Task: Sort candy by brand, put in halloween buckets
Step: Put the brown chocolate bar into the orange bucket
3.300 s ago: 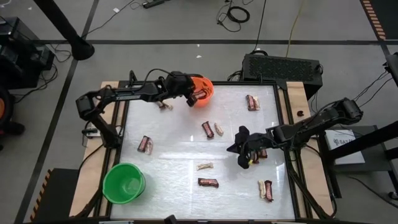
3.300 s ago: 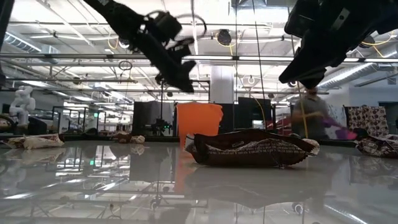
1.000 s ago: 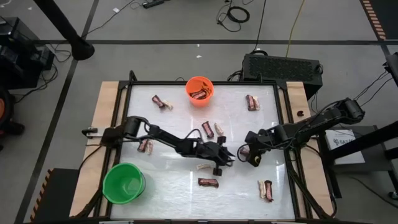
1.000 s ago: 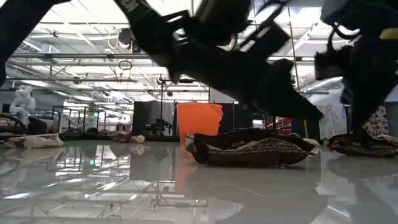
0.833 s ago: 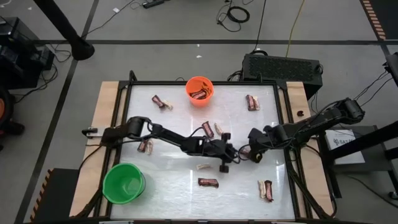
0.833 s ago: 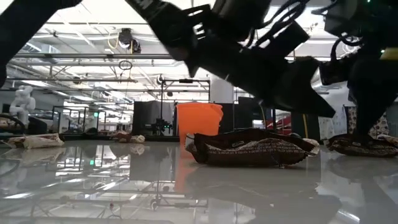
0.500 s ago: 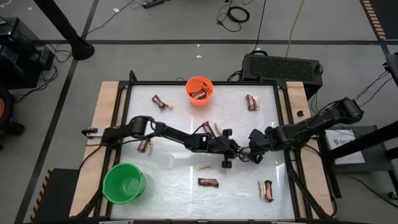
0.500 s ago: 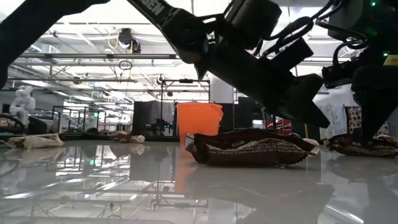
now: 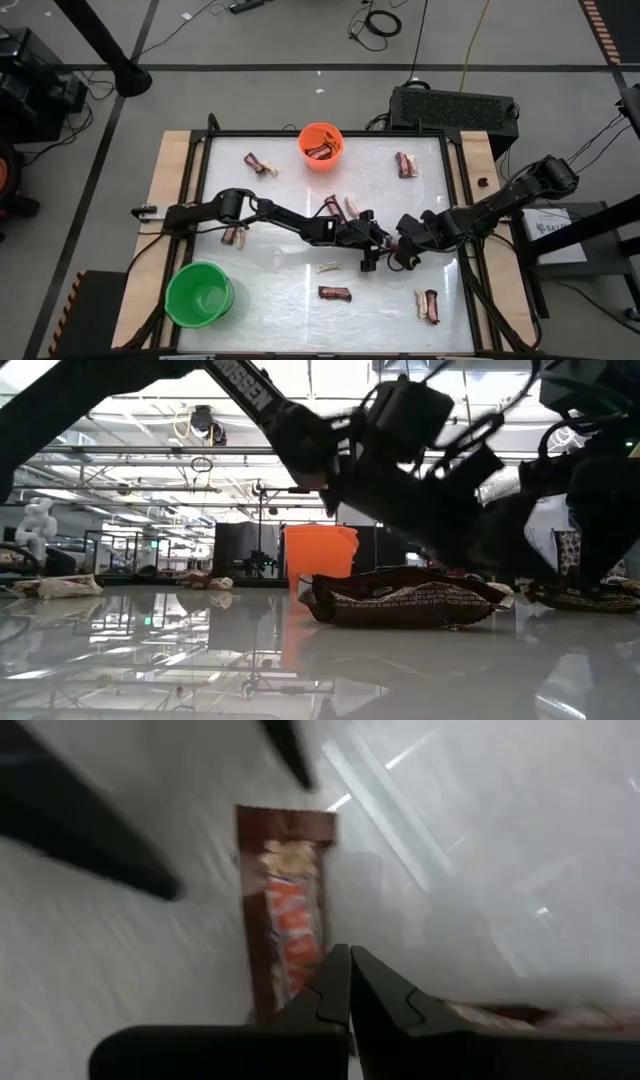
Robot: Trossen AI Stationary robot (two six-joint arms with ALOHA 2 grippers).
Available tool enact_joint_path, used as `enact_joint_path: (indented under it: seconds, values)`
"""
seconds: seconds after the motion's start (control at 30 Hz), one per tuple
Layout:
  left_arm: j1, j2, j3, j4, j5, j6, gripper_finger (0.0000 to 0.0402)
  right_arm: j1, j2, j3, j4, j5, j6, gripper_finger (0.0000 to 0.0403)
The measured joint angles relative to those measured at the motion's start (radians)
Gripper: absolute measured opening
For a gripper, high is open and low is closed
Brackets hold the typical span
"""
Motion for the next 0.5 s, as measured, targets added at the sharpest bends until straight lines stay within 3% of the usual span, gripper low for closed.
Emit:
enact_joint_path:
  seconds: [0.33, 0.5]
  values:
    - [0.000, 0.067, 0.085, -0.053, 0.020, 0.008, 0.0259, 0.017, 0.065, 0.000, 0.104, -0.002, -0.044, 0.0000]
    - [0.000, 0.066, 0.086, -0.080, 0.066, 0.004, 0.0211, 0.016, 0.047, 0.000, 0.092, -0.003, -0.050, 0.0000]
